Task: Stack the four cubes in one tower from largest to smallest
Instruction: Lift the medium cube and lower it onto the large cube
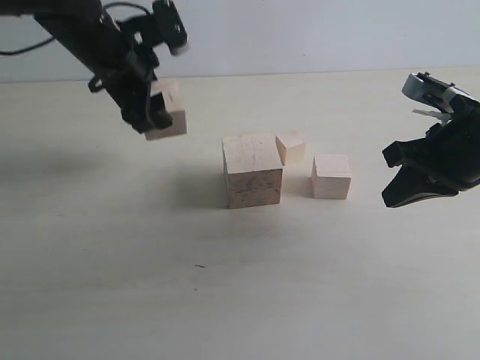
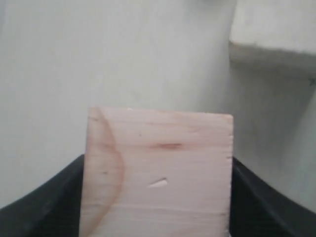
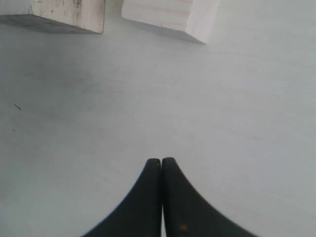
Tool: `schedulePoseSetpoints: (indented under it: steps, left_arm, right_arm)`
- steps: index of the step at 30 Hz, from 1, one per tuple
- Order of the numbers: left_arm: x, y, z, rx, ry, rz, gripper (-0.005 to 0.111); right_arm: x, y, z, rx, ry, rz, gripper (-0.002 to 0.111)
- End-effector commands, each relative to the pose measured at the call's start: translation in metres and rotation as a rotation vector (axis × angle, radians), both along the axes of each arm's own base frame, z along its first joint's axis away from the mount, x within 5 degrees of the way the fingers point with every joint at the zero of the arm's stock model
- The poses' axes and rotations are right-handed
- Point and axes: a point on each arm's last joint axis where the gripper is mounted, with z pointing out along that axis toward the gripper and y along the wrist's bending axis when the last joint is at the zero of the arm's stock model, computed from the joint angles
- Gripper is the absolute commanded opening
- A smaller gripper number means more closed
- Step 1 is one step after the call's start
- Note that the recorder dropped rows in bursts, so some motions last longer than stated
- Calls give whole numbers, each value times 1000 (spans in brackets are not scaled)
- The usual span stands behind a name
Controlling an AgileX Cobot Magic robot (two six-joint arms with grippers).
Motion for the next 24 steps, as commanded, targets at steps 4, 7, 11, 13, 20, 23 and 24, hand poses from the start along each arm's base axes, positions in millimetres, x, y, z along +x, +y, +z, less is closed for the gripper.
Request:
schedulePoseSetpoints:
  steps: [4,7,11,13,20,23,24]
  left_arm:
    - [-25,-21,75,-376,-35,-72,0]
    - [-33,-40,82,-546,13,-138,0]
    - [-42,-62,80,-570,-8,-217,0]
    - [-48,-75,71,-534,4,-258,0]
    - [-56,-113,34,-400,-20,-276,0]
    - [-54,-110,25,-343,24,-203,0]
    - [-52,-106,22,-305,23,-176,0]
  right_arm:
    - [0,-2,-2,8,30,-75,0]
    - [0,-2,-2,8,32,-83,0]
    - [-3,-5,-2,-41,37,-37,0]
    - [-4,-14,-4,-149,31,-28,0]
    - [-3,-29,-7,-294,58,-190,0]
    - [-2,-21,-5,-210,40,-133,0]
    - [-2,-19,-5,-193,36,-126,0]
